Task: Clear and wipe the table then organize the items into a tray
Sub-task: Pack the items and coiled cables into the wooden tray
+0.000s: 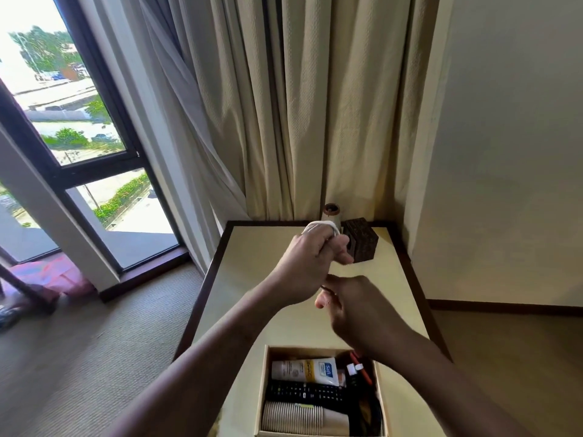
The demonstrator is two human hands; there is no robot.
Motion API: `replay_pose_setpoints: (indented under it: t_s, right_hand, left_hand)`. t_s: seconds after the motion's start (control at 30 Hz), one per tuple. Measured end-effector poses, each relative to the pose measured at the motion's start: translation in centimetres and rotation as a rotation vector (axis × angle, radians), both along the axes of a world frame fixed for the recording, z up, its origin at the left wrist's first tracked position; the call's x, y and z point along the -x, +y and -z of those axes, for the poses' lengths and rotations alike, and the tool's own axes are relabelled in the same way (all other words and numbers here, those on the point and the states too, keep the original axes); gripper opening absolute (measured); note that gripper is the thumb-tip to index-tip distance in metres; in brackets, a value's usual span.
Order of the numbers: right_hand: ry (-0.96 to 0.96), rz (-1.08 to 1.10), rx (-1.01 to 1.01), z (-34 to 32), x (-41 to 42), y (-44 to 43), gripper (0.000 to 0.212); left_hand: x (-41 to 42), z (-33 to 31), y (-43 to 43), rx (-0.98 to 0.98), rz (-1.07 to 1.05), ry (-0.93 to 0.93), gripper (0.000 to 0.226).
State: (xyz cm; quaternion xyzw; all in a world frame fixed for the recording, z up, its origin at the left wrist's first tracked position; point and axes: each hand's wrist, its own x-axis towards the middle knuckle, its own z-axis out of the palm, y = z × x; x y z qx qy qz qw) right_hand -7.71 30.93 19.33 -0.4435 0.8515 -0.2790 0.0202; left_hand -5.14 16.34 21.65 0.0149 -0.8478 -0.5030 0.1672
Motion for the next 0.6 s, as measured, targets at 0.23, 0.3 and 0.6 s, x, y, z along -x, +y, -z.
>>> replay_pose_setpoints:
  t_s: [0.23,0.3,0.6]
  right_hand:
    - [0.477,-0.001,0.151,-1.2,2.8,2.2,0.023]
    - [0.286,0.031,0.275,-0.7,3.4,2.2,0.025]
    - [-0.317,0.110,0.608,0.4,2.2,1.6,0.012]
  left_hand:
    - [-0.2,-0.5,-2.0,-0.046,0.218,-0.396,0.042]
    - [-0.4,-0.2,-2.7,-0.227,0.304,-0.428,0.044]
    - [-1.3,1.0,-1.9,-0.800,0.392,-0.514,0.036]
